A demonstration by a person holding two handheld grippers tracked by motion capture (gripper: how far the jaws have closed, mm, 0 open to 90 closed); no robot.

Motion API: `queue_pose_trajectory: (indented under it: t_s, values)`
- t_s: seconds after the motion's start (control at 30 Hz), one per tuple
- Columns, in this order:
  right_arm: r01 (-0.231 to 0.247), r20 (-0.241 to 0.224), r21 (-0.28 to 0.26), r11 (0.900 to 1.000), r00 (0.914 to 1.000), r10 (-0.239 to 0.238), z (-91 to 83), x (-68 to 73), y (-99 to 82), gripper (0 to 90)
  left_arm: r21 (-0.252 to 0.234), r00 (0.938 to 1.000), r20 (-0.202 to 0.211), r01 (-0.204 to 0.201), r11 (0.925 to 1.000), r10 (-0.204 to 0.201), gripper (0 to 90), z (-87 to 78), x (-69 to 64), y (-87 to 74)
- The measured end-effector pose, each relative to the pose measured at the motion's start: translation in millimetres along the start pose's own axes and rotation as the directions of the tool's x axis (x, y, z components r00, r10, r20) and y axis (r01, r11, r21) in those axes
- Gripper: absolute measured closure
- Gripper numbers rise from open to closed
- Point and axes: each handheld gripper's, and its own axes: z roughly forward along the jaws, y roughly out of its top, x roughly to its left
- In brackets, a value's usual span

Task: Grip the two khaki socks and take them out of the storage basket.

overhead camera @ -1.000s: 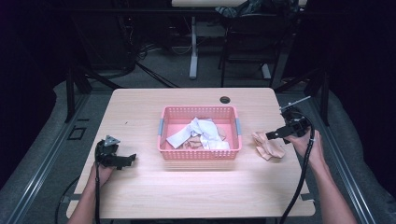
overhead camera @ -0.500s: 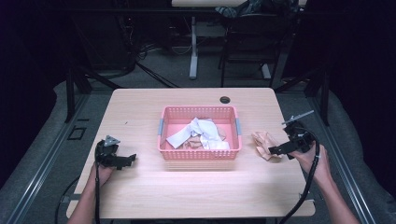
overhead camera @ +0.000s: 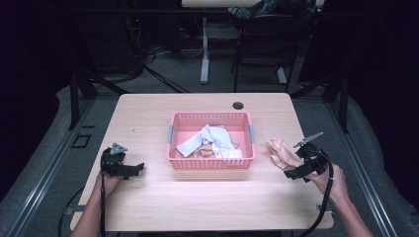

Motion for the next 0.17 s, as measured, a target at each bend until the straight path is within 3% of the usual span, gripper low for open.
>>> queue_pose_trajectory:
  t_s: [0.17]
  values:
    - [-0.022, -0.012, 0.034, 0.9992, 0.9997, 0.023, 9.3, -6.8, -4.3, 0.0, 0.002, 1.0000, 0.001, -0.002, 1.0000, 0.002, 0.0, 0.2, 0.0, 0.3]
